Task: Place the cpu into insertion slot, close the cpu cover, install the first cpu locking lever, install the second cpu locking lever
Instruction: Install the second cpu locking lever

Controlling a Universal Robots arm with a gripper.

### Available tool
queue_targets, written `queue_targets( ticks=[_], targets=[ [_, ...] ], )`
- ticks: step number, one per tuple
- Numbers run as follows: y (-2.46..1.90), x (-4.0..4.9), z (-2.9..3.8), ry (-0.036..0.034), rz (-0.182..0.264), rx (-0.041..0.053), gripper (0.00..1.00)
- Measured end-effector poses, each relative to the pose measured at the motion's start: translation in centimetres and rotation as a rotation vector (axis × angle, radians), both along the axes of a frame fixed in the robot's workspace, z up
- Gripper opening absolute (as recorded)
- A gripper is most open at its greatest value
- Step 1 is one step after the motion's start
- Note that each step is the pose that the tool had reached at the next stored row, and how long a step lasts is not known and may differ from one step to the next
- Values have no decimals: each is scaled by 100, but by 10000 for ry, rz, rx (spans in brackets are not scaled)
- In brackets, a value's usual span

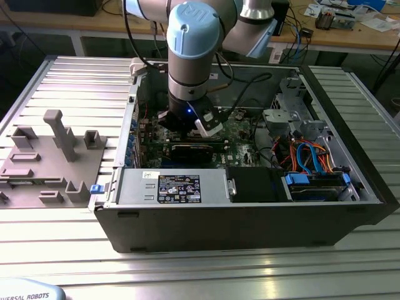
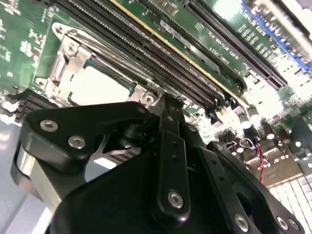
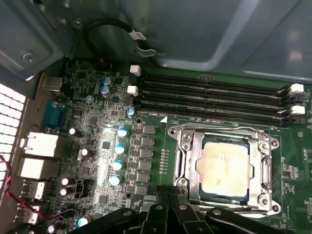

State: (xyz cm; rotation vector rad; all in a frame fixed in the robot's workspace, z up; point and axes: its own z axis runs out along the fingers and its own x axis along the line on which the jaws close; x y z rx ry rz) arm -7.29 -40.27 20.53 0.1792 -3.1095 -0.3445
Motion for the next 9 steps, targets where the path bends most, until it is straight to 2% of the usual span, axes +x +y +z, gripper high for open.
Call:
queue_targets(
  ticks=[1,3,9],
  targets=[
    [1,14,23,-1,1,-5,11],
    [4,100,43,35,0,-45,11],
    [32,321,46,168,0,-97,11]
  ],
)
